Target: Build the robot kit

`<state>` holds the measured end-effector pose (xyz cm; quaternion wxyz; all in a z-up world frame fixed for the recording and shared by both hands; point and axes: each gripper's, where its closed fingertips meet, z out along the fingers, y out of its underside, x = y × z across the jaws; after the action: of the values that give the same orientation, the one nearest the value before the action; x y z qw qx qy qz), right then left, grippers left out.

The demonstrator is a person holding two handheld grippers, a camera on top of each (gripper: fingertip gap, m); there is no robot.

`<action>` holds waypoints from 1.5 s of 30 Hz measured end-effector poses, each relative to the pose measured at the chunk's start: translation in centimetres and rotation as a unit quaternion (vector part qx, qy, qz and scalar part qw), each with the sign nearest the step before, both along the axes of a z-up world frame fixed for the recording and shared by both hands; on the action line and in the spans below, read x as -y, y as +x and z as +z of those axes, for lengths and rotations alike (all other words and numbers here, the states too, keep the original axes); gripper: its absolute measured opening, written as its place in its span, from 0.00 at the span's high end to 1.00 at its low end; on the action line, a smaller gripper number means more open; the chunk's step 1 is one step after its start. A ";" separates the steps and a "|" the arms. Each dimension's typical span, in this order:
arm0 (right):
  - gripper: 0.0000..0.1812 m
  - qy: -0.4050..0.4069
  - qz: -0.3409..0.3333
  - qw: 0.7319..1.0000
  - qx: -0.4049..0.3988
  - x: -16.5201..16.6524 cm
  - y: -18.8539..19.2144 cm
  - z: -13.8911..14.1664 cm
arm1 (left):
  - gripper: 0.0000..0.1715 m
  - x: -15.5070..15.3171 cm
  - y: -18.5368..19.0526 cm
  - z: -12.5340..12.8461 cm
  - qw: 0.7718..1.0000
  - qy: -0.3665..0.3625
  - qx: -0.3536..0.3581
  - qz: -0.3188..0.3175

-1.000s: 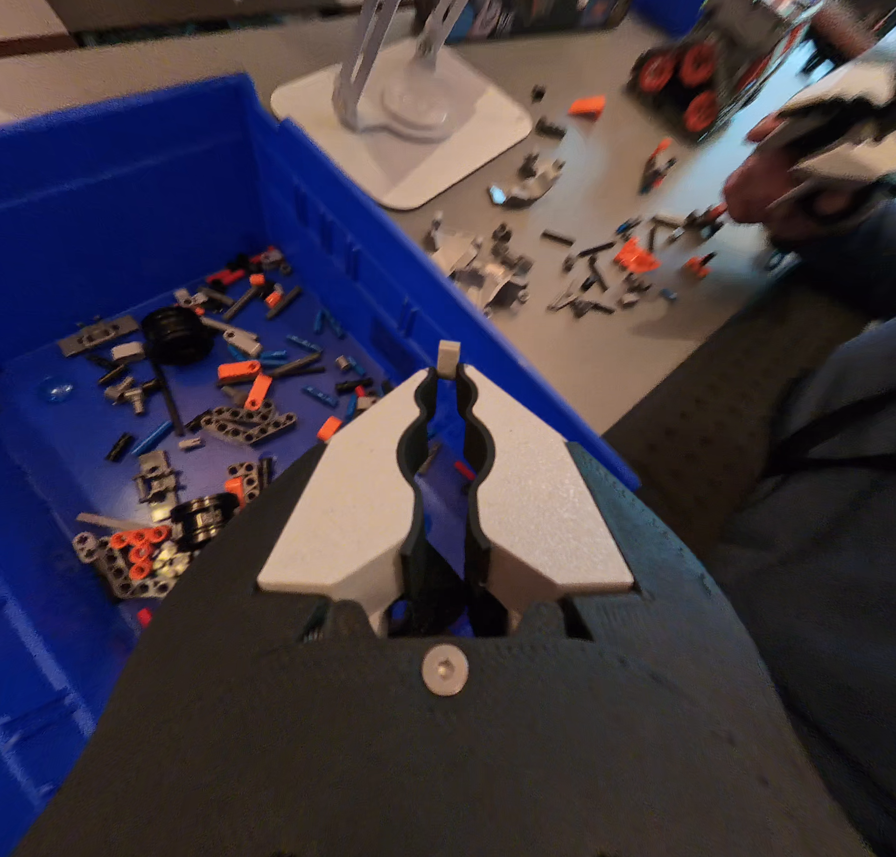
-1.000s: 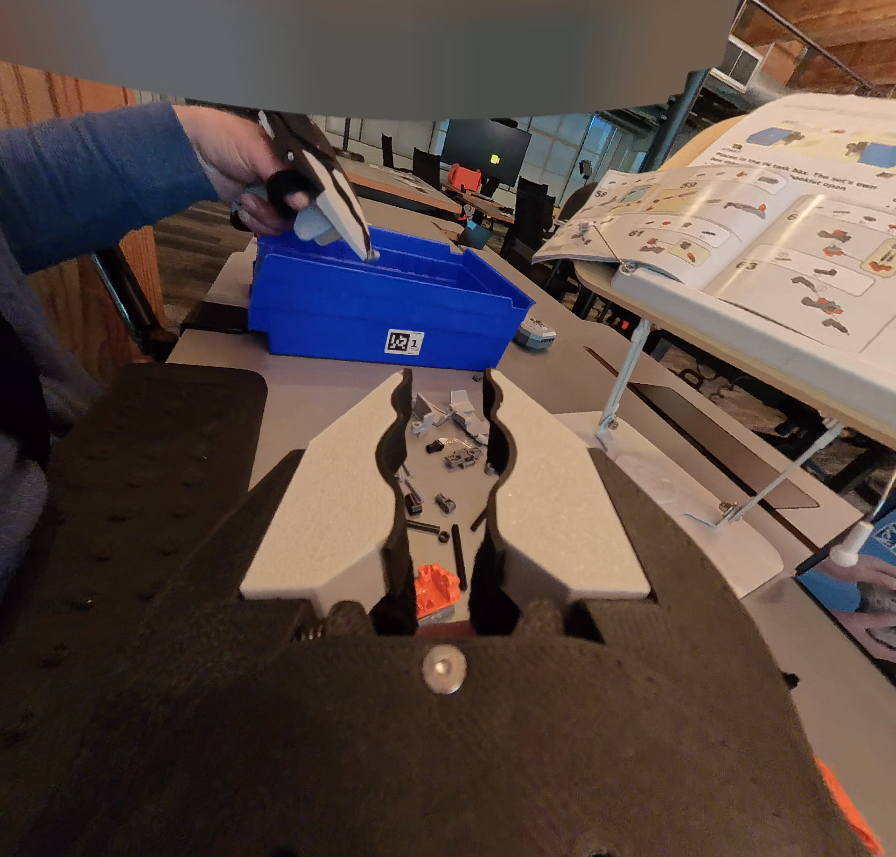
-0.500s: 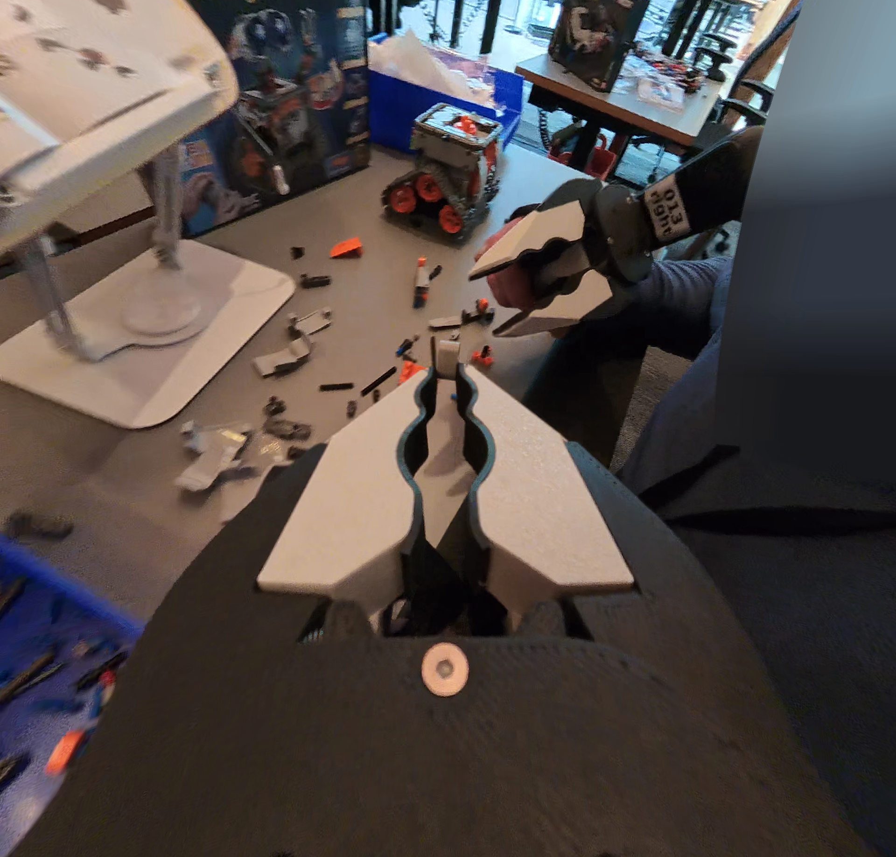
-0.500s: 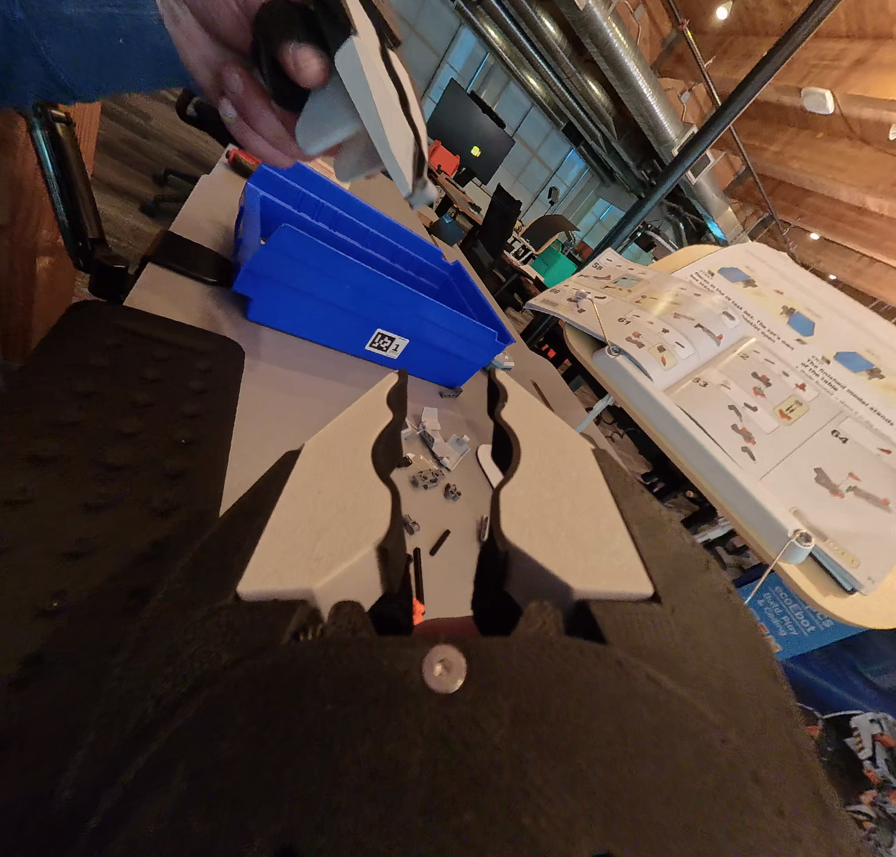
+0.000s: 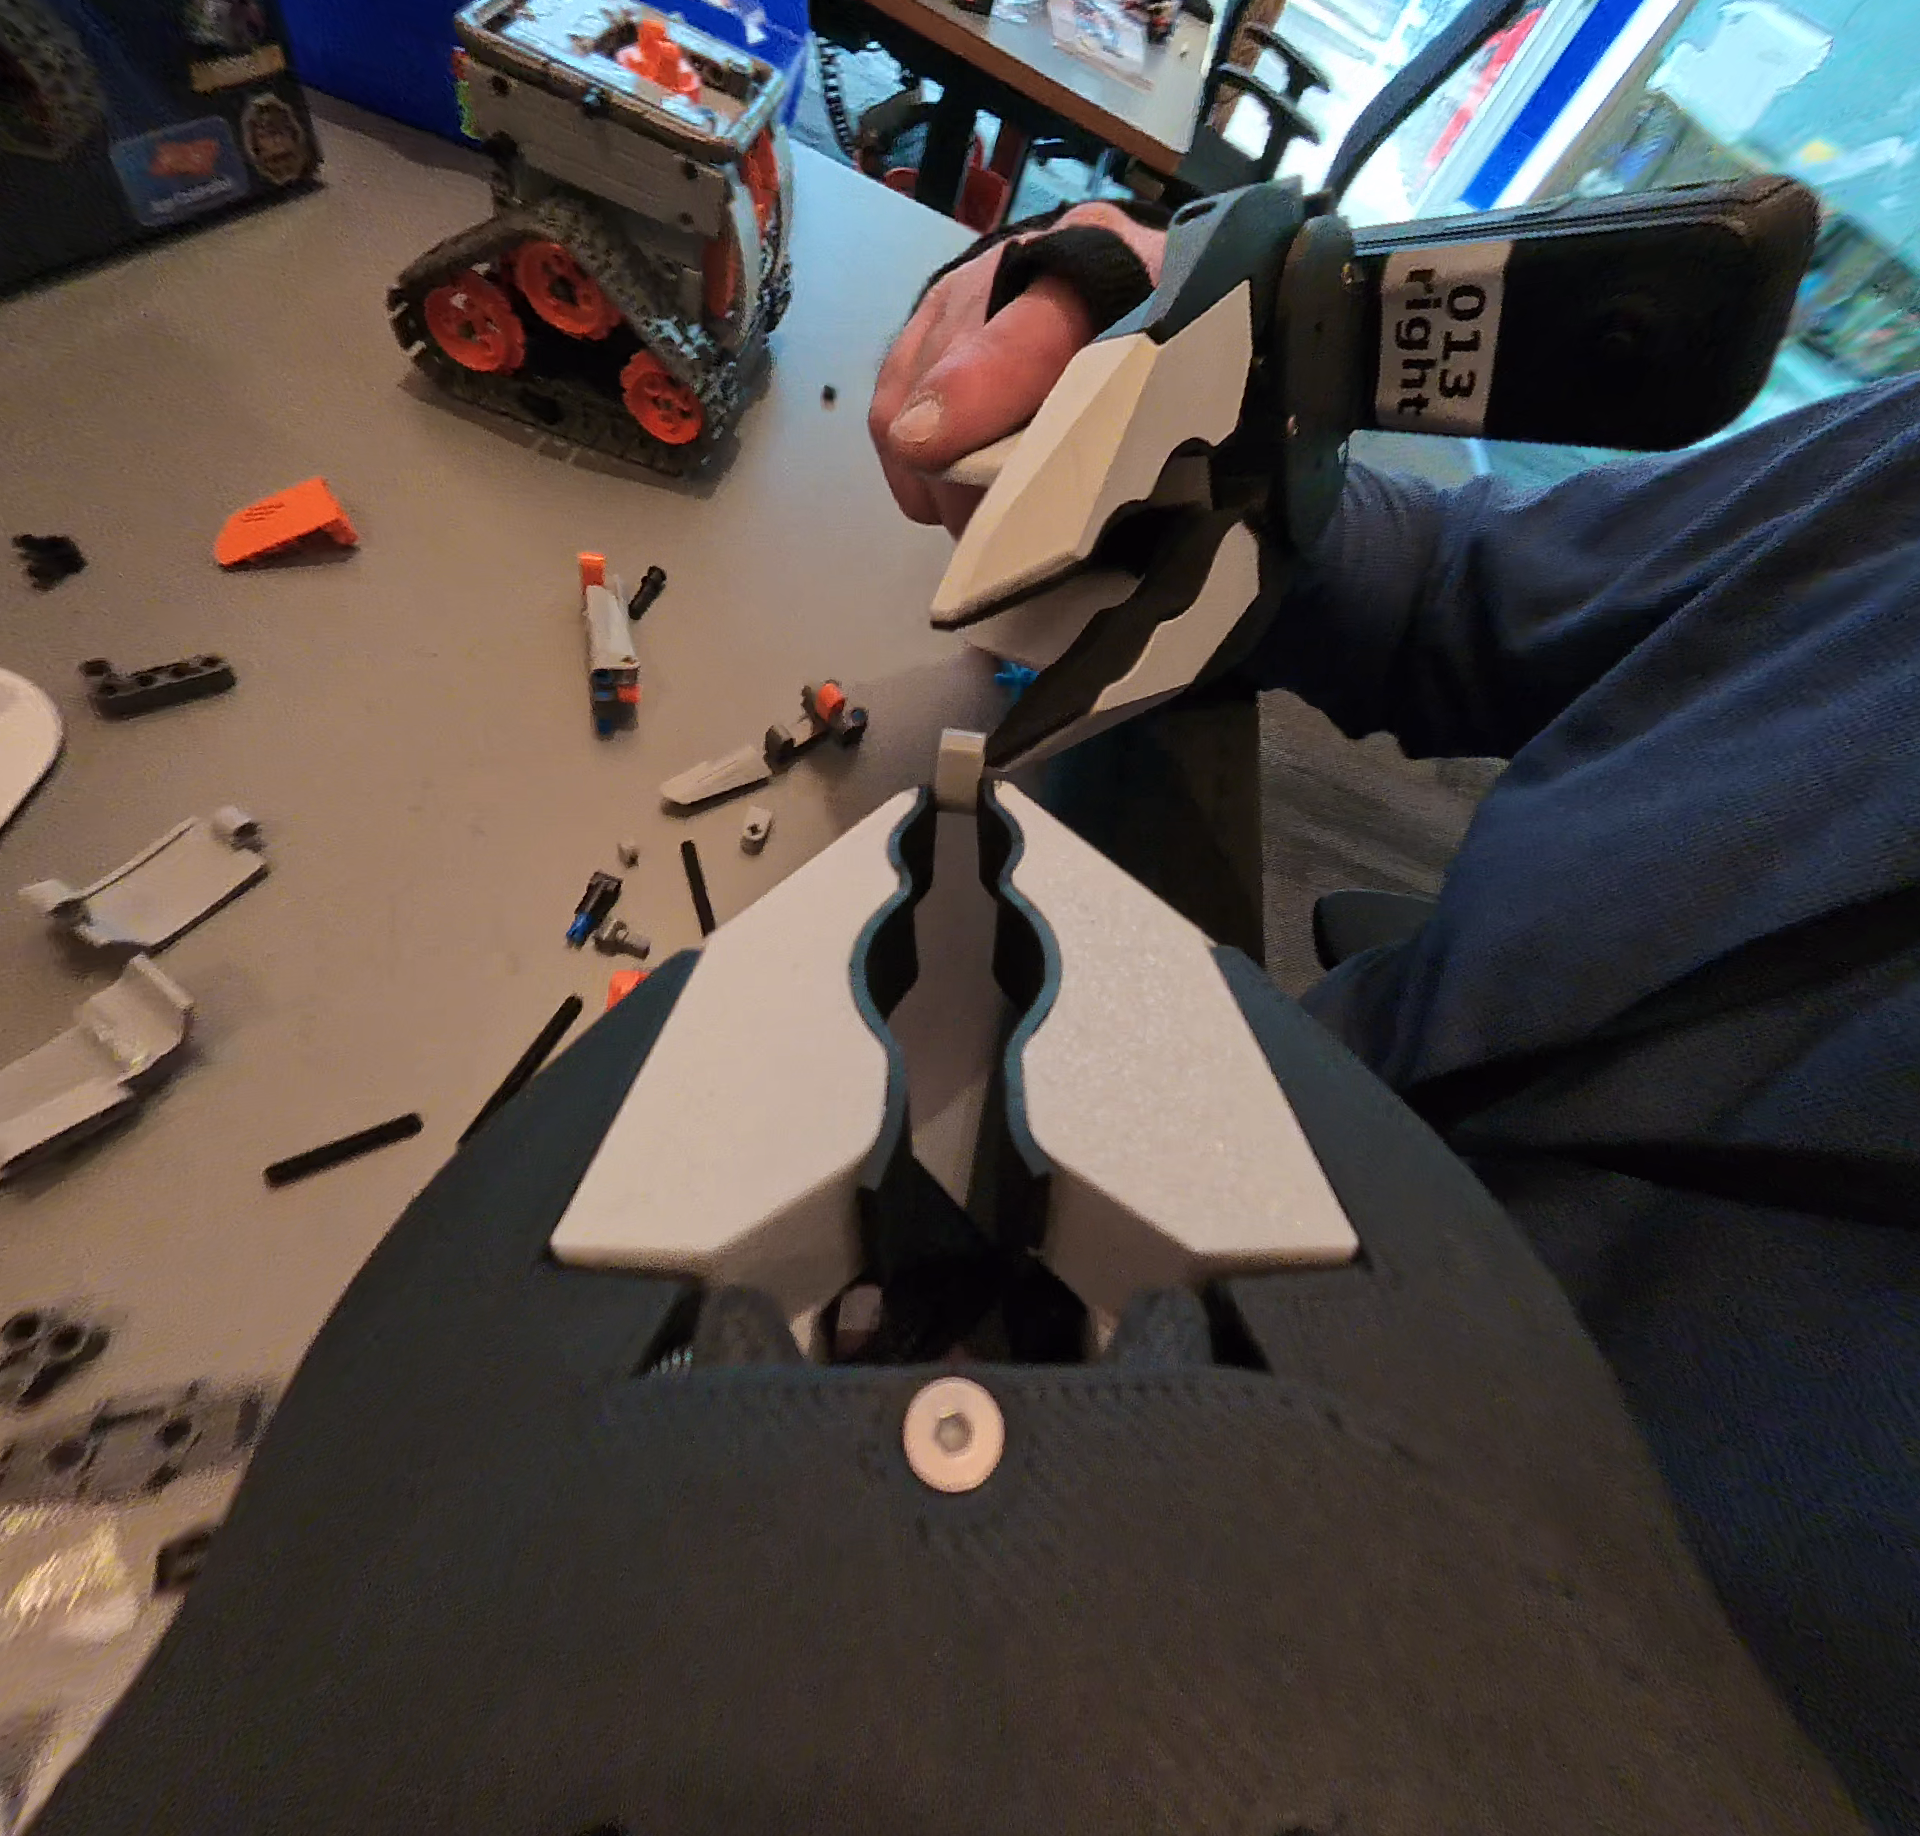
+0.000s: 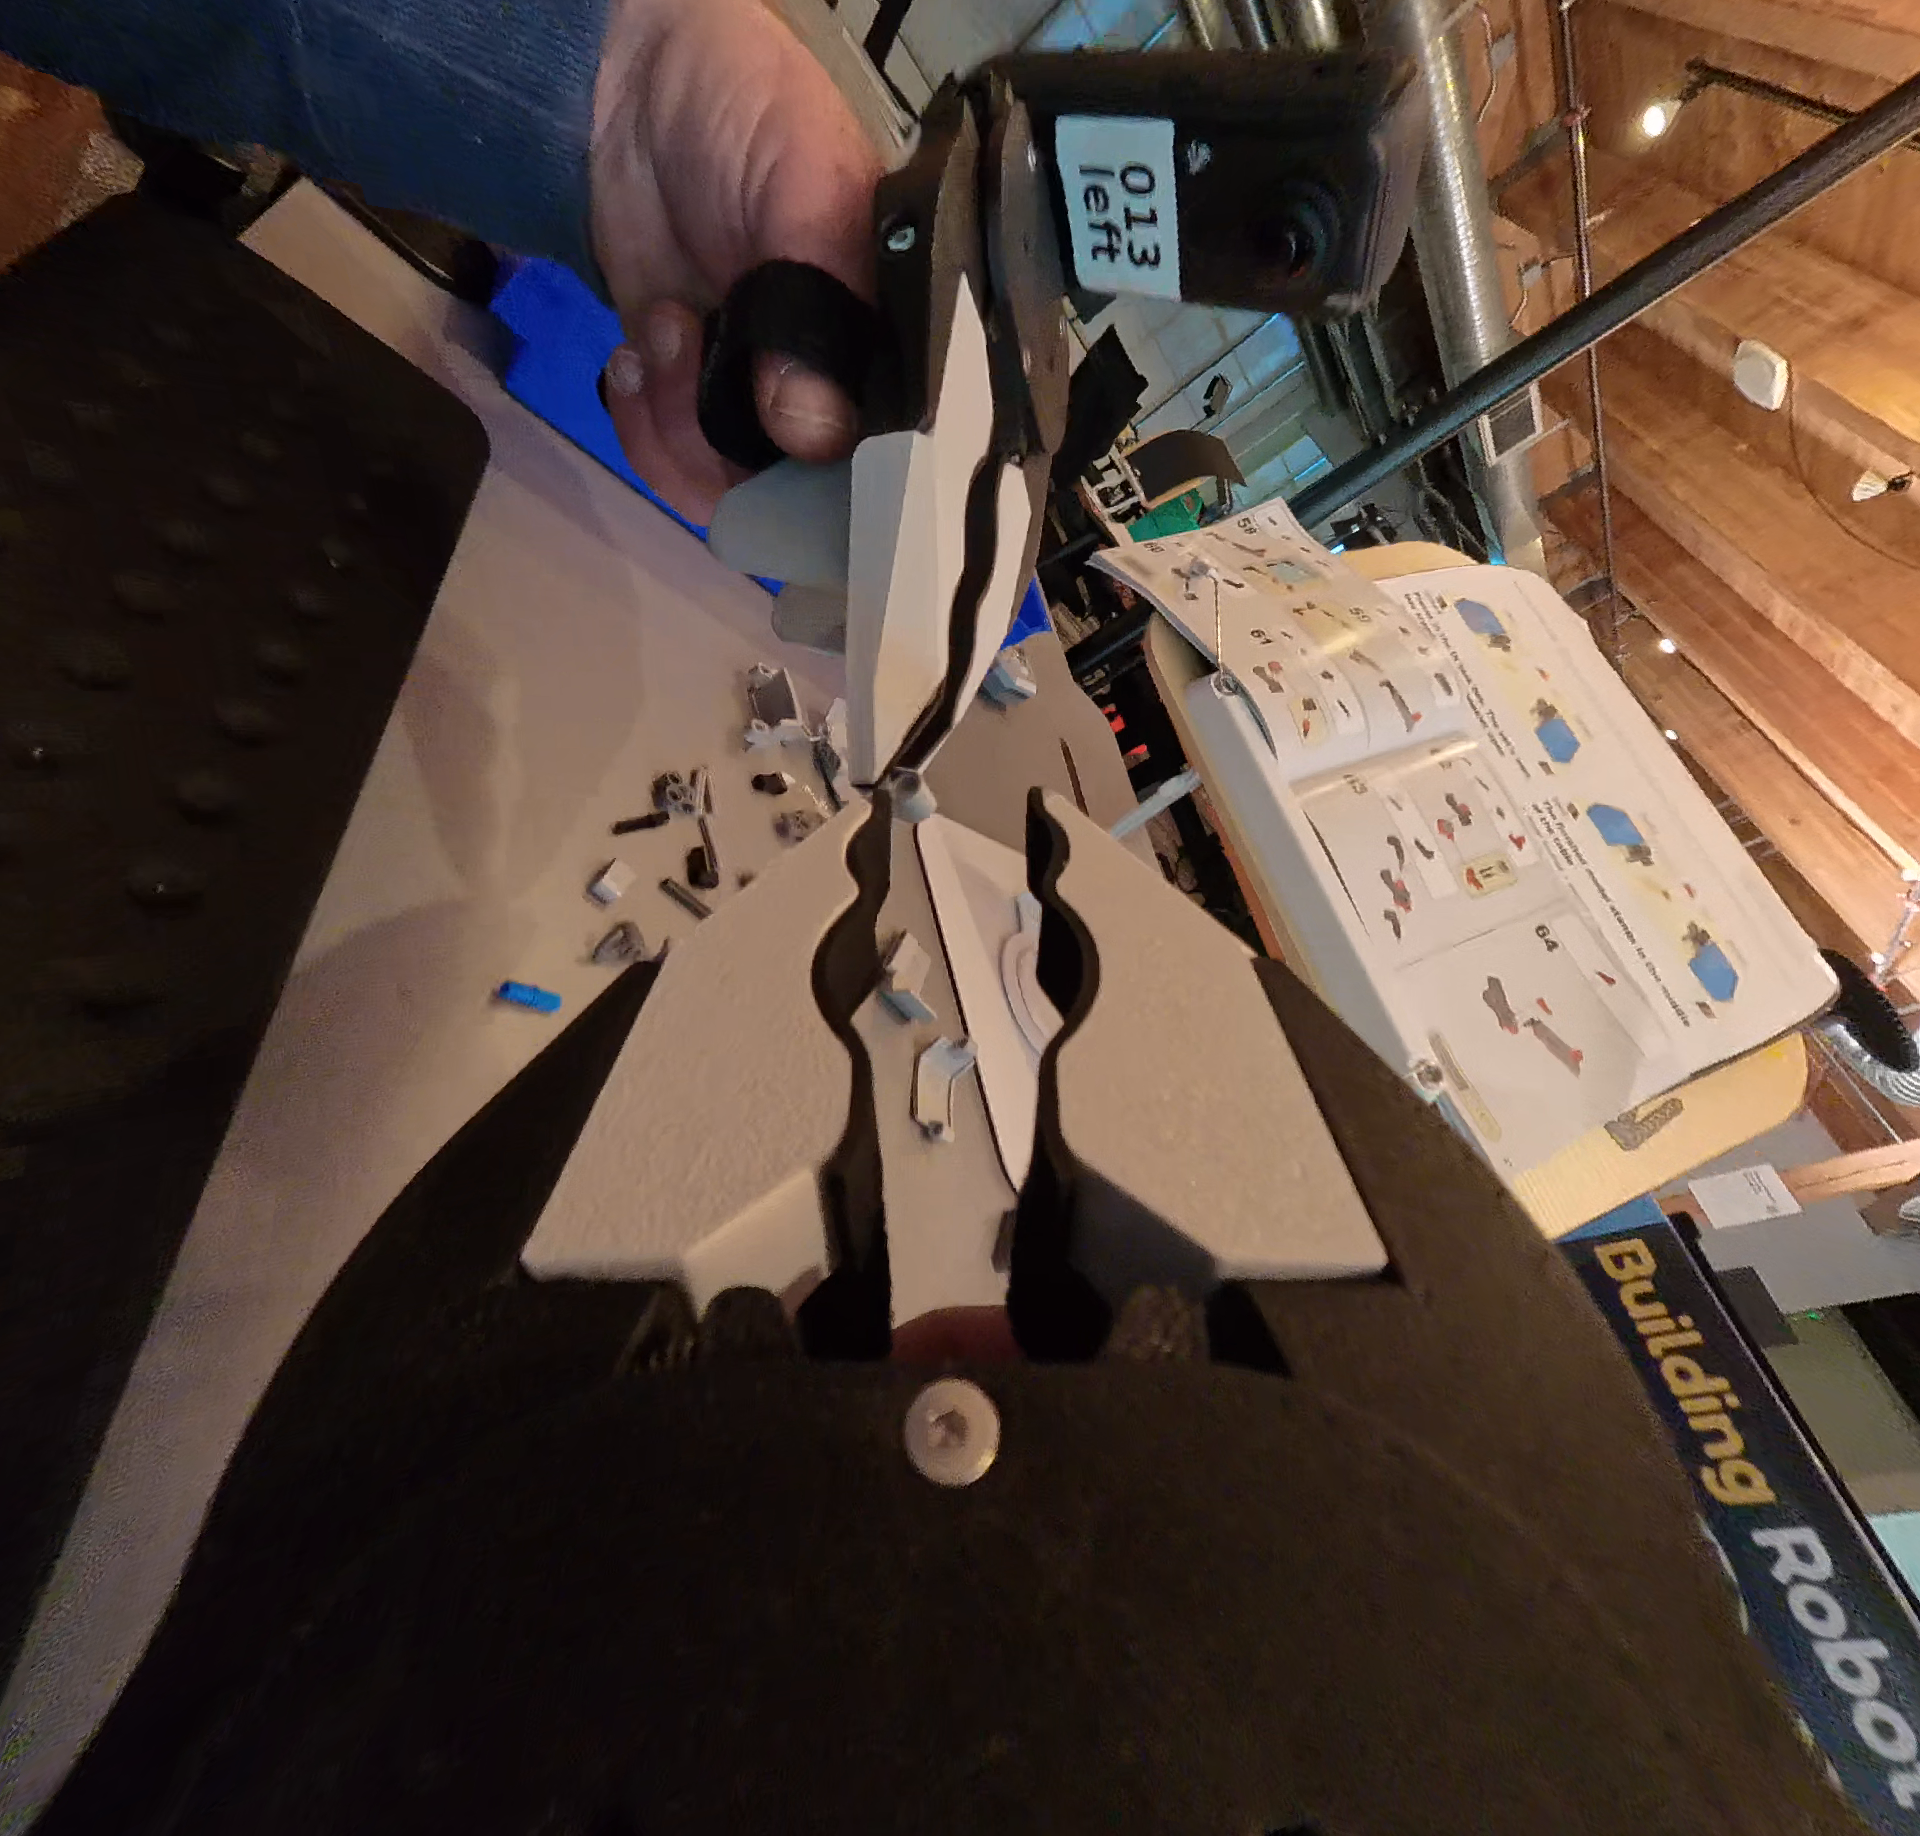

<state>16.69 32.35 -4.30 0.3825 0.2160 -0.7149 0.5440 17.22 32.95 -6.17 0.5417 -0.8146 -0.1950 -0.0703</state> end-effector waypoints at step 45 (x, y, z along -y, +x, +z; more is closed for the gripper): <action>0.97 0.008 0.045 0.951 0.305 -4.9 -2.3 -4.3 | 0.87 -5.0 -3.2 -2.9 0.915 -0.109 -0.388 0.024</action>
<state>14.35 37.24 -8.55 0.1196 0.0751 -0.7912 0.5950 14.01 37.93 -9.05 0.4839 -0.8271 0.0041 0.2859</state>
